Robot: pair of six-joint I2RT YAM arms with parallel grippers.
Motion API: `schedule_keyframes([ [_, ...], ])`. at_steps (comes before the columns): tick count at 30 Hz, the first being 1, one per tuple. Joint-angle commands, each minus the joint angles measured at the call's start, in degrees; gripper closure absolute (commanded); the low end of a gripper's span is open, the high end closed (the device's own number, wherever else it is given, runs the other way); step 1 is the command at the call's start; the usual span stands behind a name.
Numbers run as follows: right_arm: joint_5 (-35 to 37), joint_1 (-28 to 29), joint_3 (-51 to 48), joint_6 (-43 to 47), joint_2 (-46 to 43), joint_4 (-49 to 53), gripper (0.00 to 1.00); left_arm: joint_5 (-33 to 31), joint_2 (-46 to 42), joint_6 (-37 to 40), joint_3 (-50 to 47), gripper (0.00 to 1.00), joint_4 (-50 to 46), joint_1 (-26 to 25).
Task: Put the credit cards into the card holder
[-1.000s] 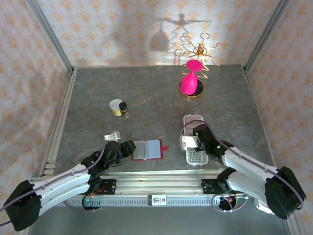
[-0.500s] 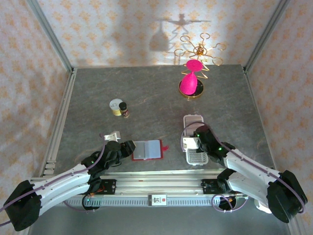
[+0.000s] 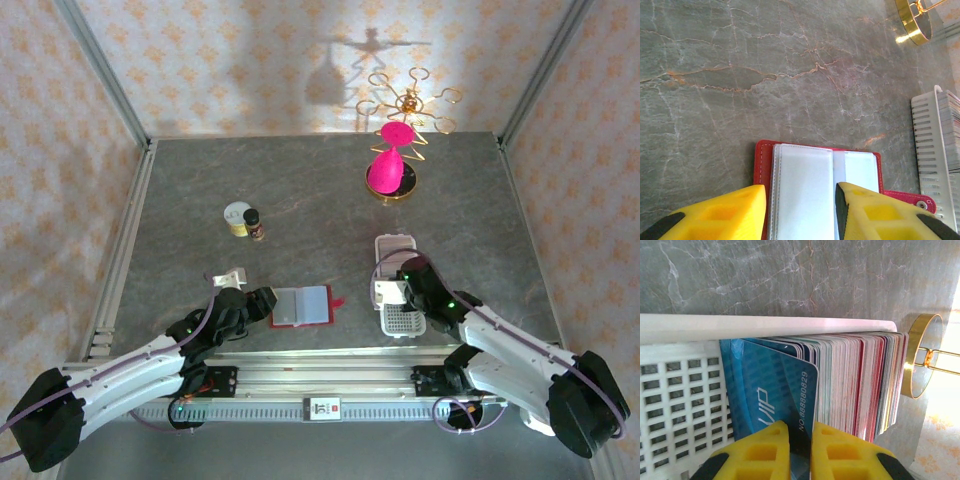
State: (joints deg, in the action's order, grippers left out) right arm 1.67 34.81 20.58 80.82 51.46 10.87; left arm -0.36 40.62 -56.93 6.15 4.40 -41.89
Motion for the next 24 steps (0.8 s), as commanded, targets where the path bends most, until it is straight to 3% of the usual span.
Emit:
schedule_keyframes([
  [1, 1.3, -0.3, 1.6, -1.5, -1.4, 1.0, 0.86, 0.6, 0.1, 0.4, -0.7, 0.58, 1.0, 0.4],
  [24, 1.7, -0.3, 2.5, -3.3, -3.7, 2.1, 0.87, 1.4, 0.6, 0.0, -0.4, 0.59, 1.5, 0.3],
])
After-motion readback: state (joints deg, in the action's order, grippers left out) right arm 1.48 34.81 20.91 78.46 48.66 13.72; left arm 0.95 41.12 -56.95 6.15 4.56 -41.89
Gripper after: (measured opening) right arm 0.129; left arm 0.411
